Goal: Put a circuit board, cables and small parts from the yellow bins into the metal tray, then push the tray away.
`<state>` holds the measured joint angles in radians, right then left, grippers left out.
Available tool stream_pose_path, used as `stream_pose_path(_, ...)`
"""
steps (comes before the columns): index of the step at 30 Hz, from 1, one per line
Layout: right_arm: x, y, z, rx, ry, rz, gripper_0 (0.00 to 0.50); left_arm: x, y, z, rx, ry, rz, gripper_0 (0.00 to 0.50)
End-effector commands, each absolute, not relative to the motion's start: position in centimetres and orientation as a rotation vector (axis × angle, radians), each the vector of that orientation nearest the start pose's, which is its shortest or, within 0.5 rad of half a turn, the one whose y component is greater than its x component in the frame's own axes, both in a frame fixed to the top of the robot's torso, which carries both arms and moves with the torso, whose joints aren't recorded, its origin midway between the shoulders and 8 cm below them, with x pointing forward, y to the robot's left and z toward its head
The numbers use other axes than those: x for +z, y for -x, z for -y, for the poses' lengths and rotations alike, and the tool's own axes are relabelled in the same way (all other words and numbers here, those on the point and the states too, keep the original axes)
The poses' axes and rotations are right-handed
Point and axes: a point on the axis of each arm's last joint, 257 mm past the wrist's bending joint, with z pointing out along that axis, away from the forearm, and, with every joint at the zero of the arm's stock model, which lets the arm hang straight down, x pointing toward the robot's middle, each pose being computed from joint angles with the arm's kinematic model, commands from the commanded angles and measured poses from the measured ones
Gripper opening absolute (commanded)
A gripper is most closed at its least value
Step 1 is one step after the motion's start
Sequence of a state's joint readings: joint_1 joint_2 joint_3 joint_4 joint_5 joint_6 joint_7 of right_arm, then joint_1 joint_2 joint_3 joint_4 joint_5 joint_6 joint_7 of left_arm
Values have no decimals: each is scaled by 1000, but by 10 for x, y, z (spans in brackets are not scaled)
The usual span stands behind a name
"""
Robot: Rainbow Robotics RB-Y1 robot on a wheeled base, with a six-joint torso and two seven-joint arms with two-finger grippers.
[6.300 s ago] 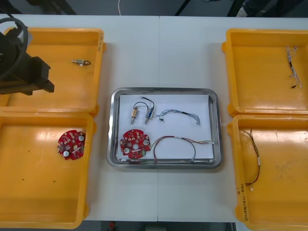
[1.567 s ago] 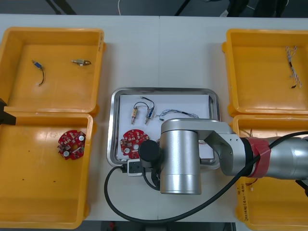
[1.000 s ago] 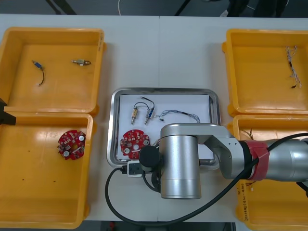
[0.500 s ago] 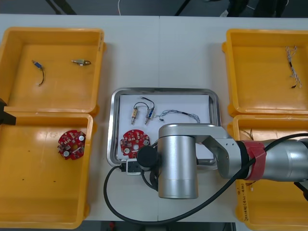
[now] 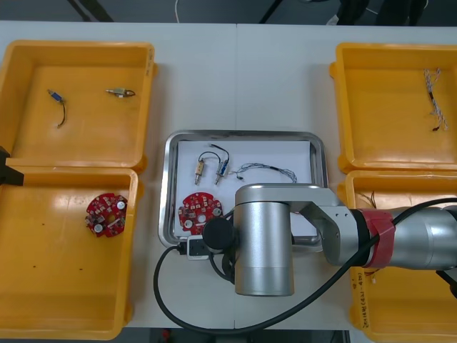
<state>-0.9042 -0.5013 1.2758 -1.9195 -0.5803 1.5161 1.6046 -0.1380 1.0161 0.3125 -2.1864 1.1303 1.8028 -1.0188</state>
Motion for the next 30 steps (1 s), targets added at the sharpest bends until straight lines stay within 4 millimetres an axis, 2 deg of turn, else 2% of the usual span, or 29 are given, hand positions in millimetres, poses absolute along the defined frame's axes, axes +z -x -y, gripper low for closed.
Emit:
stream_pose_path(1,-318,-341,4,-322,1985,-1944,500,-117,-365,-379,-22,32,-2658,500)
stream_pose_path(3,-318,-341,4,-324,1985,-1942,454,-117,-365,-379,-22,32,-2658,500)
stream_pose_path(6,-316,-340,4,-332,1987,-1933,327,-117,-365,-379,-22,32,-2658,500)
stream_pose_path(7,-316,-340,4,-332,1987,-1933,302,-117,-365,-379,-22,32,-2658,500)
stream_pose_path(9,-314,-339,3,-331,1989,-1929,196,-117,-365,-379,-22,32,-2658,500)
stream_pose_path(12,-313,-338,3,-334,1991,-1924,95,-117,-365,-379,-22,32,-2658,500)
stream_pose_path(18,-312,-337,4,-339,1991,-1922,30,-117,-365,-379,-22,32,-2658,500)
stream_pose_path(30,-303,-348,6,-344,1974,-1926,13,-117,-365,-379,-22,32,-2658,500)
